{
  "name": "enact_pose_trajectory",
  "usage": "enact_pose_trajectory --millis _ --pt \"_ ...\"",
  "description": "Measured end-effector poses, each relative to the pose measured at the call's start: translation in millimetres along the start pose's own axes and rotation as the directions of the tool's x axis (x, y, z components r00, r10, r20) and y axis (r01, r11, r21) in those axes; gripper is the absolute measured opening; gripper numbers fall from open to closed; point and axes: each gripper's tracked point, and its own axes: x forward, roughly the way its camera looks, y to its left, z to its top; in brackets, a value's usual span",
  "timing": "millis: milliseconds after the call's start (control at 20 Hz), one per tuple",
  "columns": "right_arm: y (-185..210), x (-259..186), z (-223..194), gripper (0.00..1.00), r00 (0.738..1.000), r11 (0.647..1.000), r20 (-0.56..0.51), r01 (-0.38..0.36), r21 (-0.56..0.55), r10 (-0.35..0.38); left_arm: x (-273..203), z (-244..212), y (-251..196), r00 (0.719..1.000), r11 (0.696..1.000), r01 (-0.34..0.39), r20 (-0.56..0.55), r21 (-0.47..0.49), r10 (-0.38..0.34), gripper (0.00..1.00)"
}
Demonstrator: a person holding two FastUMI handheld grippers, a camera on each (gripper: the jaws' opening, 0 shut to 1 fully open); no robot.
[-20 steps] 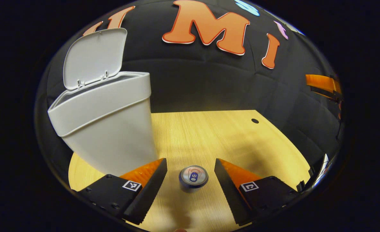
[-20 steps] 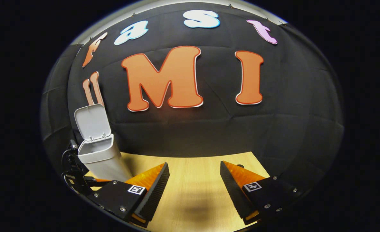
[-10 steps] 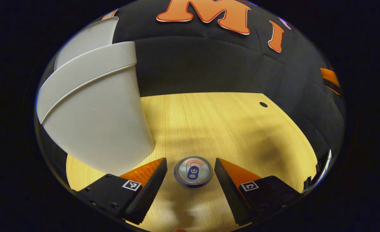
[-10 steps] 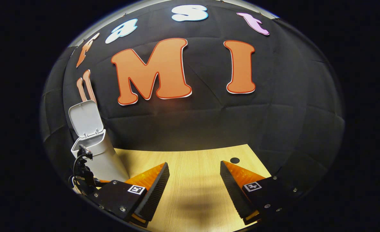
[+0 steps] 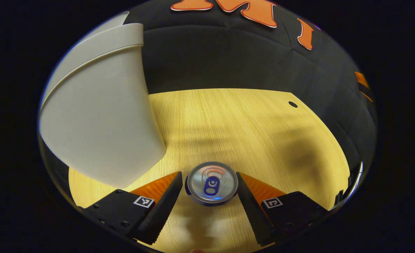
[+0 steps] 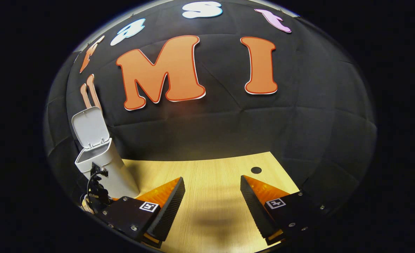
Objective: Press the lid of the desktop garbage bin to open it, pick up the crumpled paper on the desktop and throw it into the bin, then pick up the pop can on the desktop and drop it into the bin, and finally close the garbage bin lid.
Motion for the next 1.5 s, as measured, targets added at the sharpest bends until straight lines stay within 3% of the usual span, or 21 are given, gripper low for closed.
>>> enact_pose_trajectory --millis 300,350,700,1100,1300,1500 --pt "-2 -1 -11 0.95 1.0 1.0 -0.028 0.013 -0.016 -0.013 10 -10 6 0.999 1.0 -0.026 -0.024 -0.015 0.025 0.96" --pt "-2 -1 -12 0.95 0.999 1.0 -0.031 0.015 -0.02 -0.015 10 -9 10 0.999 0.999 -0.04 -0.03 -0.011 0.039 0.87" --pt "7 -7 -11 0.95 1.0 1.0 -0.027 0.003 -0.025 -0.003 -14 8 5 0.998 0.999 -0.03 0.049 0.035 0.028 0.85" --pt "33 -18 -1 0.95 0.999 0.999 0.002 -0.038 -0.024 0.038 -88 58 -9 0.983 0.997 0.021 0.18 0.076 -0.035 0.84" --pt "52 -25 10 0.95 0.997 0.997 0.025 -0.069 -0.032 0.07 -140 86 -4 0.962 0.993 -0.007 0.273 0.119 -0.026 0.84" --pt "72 -29 16 0.95 0.994 0.994 0.04 -0.101 -0.045 0.103 -178 107 2 0.943 0.995 -0.003 0.331 0.102 -0.03 0.84"
